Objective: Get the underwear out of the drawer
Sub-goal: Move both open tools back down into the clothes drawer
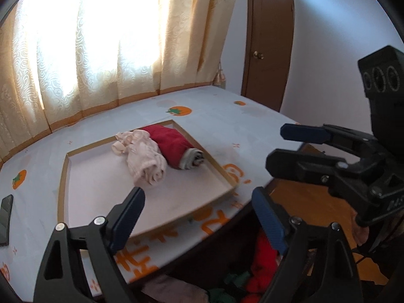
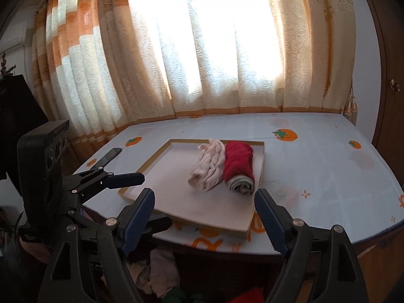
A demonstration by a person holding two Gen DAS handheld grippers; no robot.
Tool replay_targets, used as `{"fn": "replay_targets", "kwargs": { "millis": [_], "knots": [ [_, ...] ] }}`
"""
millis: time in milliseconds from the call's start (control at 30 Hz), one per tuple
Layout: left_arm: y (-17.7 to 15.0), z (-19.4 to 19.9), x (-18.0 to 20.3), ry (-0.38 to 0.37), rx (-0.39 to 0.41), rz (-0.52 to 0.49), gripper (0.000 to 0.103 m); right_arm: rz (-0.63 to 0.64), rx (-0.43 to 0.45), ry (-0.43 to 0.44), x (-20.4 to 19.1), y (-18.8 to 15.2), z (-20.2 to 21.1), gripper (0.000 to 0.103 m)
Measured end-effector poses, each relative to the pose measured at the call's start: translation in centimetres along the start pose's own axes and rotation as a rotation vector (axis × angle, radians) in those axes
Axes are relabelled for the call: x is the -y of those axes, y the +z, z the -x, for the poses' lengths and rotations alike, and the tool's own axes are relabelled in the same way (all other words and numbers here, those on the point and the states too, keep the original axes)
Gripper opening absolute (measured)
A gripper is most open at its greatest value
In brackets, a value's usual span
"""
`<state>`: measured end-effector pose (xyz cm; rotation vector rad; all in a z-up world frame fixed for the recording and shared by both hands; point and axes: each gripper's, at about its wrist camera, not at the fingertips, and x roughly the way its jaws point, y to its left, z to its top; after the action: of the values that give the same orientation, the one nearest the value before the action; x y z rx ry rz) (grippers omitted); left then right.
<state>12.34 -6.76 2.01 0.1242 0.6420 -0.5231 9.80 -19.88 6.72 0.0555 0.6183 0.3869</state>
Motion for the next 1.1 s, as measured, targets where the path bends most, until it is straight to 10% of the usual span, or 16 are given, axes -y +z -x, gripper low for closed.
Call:
{"fn": "replay_targets", "kwargs": {
  "millis": [400,1100],
  "knots": [
    [-6.1,3.0,1.3,0.005,0.01,0.054,0.094,-0.048,-0.064,0.017,0.2,-6.5,1.7,0.084],
    [-17.3,2.1,-2.3,0.233,-0.082,0.196,0.094,-0.144,-0.322,-0.044,3.1,-18.1,-2.8,0.084]
  ]
}}
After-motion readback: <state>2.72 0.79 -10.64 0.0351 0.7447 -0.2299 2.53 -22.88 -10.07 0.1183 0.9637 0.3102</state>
